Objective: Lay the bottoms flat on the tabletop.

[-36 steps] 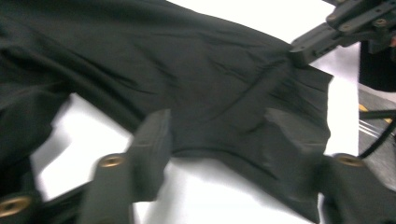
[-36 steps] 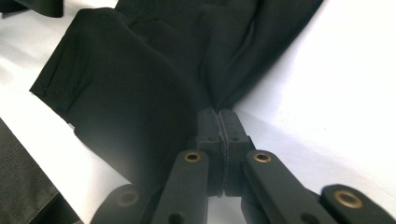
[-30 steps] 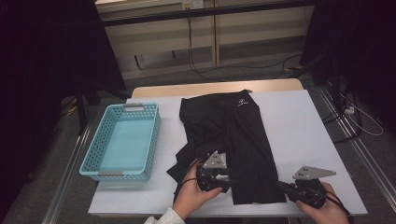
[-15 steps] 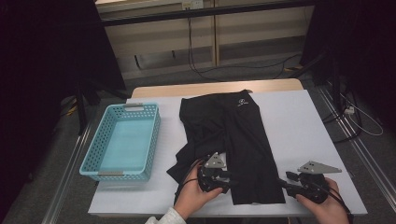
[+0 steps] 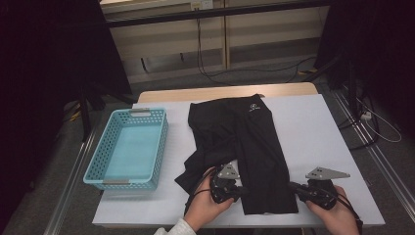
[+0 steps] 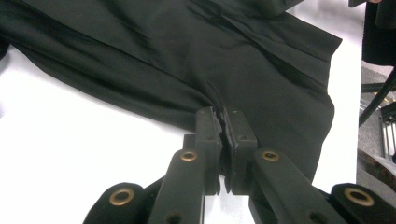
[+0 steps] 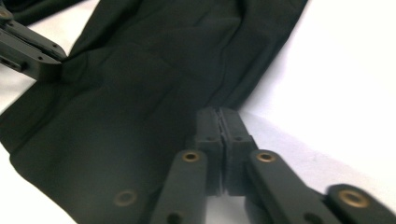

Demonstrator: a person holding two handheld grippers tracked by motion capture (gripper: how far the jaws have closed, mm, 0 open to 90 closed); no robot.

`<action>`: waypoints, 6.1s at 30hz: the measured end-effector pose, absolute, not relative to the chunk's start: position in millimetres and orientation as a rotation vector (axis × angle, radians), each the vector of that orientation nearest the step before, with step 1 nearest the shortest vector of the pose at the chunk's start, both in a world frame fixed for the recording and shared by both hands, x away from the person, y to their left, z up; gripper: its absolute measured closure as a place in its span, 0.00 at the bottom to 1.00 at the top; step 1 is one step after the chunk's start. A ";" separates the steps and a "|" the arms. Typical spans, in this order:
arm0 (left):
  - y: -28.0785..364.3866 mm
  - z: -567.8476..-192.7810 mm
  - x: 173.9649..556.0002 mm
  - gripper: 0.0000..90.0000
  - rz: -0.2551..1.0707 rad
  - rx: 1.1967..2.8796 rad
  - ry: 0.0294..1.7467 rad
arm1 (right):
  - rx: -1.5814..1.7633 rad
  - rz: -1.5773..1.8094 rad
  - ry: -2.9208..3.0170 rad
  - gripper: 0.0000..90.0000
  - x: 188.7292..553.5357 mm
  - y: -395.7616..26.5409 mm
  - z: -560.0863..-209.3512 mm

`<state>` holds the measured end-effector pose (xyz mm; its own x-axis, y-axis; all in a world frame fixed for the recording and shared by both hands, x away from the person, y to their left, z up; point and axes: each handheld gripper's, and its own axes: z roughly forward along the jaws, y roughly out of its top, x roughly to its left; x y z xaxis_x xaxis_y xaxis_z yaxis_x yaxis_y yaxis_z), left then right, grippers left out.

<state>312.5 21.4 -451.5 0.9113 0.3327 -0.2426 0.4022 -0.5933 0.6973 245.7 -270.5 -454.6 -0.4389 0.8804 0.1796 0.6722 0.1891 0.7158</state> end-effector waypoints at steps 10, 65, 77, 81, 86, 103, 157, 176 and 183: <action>29.6 -444.1 311.5 0.97 -0.160 2.255 0.526 | 1.462 1.098 2.243 1.00 237.9 -273.2 -450.4; 35.2 -443.4 310.5 0.95 -0.214 2.243 0.535 | 1.484 1.107 2.185 1.00 248.0 -269.7 -454.8; 34.9 -445.0 310.0 0.96 -0.237 2.247 0.532 | 1.516 1.091 2.160 1.00 244.6 -288.0 -452.5; 36.1 -444.3 311.4 0.95 -0.232 2.238 0.540 | 1.518 1.098 2.169 1.00 243.7 -288.8 -453.8; 39.4 -443.8 314.7 0.85 -0.205 2.220 0.565 | 1.530 1.087 2.158 1.00 243.5 -293.6 -453.3; 45.2 -443.3 326.8 0.41 -0.073 2.172 0.633 | 1.601 1.120 1.977 0.65 278.8 -298.7 -447.7; 141.4 -428.4 349.9 0.95 0.086 2.122 1.033 | 1.315 1.160 2.110 0.40 276.8 -255.8 -431.5; 127.7 -414.7 340.1 0.67 0.024 2.037 0.920 | 1.289 1.185 2.132 0.39 278.9 -246.7 -430.4; 140.3 -414.6 343.4 0.54 0.076 2.019 0.952 | 1.277 1.187 2.141 0.38 280.3 -242.8 -429.9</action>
